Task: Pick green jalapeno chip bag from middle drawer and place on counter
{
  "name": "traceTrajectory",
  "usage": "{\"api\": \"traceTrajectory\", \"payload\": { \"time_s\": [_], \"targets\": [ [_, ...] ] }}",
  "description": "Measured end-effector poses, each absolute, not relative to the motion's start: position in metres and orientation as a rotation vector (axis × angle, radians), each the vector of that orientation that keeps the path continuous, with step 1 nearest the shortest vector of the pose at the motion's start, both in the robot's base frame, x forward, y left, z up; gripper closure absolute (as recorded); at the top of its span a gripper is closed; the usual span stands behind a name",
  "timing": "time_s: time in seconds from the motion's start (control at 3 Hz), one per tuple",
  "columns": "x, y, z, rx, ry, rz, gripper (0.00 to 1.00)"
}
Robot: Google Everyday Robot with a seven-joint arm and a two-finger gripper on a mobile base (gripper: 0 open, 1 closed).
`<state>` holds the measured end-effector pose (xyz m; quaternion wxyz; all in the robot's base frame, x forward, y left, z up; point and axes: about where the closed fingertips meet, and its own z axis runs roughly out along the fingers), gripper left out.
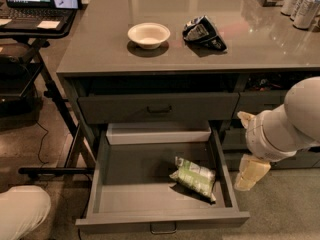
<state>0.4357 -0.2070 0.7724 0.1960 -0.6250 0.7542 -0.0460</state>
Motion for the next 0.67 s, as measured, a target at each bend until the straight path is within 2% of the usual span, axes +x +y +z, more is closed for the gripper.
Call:
{"api": "traceTrajectory", "payload": {
  "time_s": [0.67],
  "targets": [
    [0.456, -0.204, 0.733, -1.772, 2.083, -0.086, 0.00]
  ]
}}
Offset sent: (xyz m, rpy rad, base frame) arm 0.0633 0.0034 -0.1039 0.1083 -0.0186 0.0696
